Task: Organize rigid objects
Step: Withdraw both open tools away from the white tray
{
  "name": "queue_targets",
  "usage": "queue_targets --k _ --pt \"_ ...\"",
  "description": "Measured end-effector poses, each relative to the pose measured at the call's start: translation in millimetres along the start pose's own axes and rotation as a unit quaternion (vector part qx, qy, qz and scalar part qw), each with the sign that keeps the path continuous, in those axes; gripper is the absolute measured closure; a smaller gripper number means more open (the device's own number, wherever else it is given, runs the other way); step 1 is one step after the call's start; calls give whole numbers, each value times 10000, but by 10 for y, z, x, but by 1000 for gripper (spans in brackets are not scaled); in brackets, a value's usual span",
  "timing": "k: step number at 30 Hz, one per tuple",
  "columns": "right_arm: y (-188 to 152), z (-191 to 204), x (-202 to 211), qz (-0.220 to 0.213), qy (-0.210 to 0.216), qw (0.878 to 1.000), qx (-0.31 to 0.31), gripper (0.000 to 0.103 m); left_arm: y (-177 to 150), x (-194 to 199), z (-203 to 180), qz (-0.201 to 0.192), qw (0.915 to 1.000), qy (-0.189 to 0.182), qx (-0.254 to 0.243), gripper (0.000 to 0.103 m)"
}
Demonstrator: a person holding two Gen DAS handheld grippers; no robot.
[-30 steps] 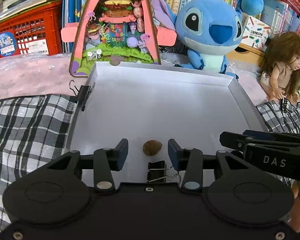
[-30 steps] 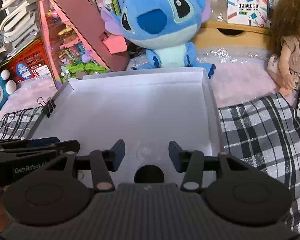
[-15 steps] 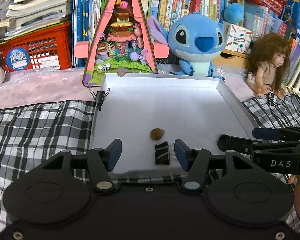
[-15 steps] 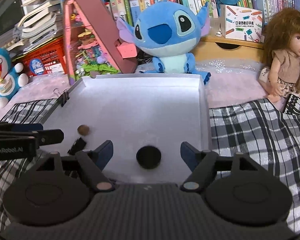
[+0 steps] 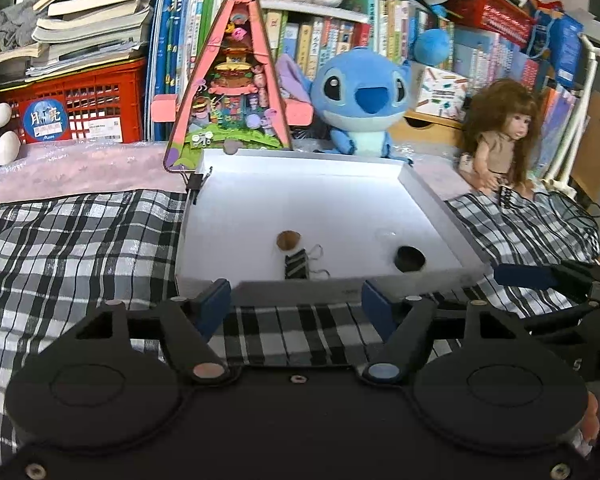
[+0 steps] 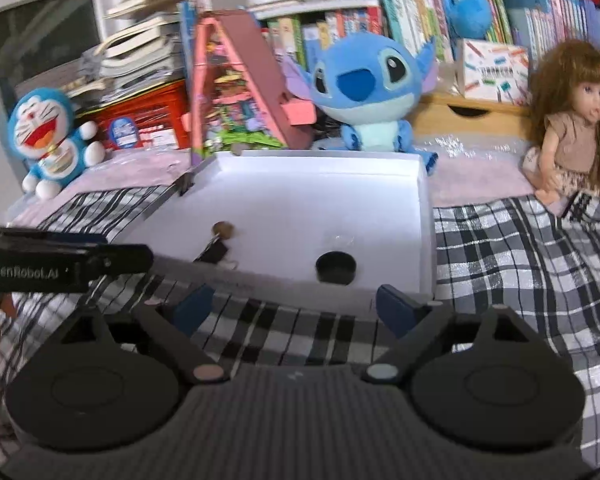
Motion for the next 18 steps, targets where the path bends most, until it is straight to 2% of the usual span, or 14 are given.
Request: queue_targets --k 7,18 --pt "-157 154 230 -166 -11 9994 313 0 -261 208 -28 -91 9997 -143 -201 26" --pt "-427 246 480 -285 -108 9991 302 0 -610 486 -35 -199 9987 -199 -415 24"
Point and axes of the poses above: each gripper's, at about its wrist camera, not at the fingertips, and x roughly against the way its jaws point, z to its left, y to its top, the point moved 3 cm from there along -x, roughly the way its jaws point, and after that the axes turned 15 degrees about x, right-handed, at the moved point
